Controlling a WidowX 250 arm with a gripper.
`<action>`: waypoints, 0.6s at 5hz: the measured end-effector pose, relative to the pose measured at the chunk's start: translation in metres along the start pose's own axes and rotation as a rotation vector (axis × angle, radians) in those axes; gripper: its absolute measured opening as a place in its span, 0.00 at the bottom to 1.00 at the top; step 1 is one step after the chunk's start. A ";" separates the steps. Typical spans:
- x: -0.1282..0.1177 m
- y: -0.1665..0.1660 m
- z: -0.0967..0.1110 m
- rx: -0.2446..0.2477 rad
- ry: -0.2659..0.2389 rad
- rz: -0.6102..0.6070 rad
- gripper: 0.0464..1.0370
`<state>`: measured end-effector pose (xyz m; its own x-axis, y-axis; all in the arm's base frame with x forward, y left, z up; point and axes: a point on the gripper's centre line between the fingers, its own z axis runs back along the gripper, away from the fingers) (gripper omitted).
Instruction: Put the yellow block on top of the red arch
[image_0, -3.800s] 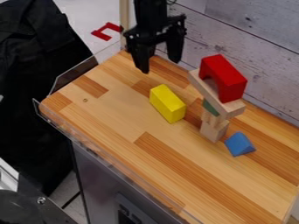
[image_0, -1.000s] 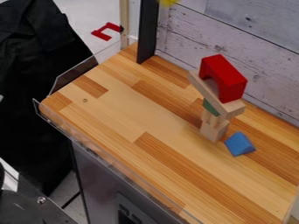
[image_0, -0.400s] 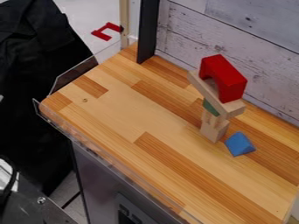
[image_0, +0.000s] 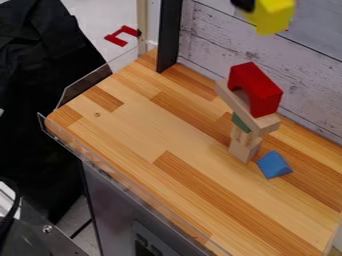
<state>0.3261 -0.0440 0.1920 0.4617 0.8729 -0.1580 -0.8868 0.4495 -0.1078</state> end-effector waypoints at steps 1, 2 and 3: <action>-0.003 0.002 -0.019 0.022 0.052 0.015 0.53; -0.003 0.001 -0.031 0.048 0.089 0.011 0.53; -0.003 0.001 -0.035 0.053 0.101 0.008 0.53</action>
<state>0.3251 -0.0530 0.1577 0.4517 0.8544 -0.2569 -0.8894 0.4540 -0.0540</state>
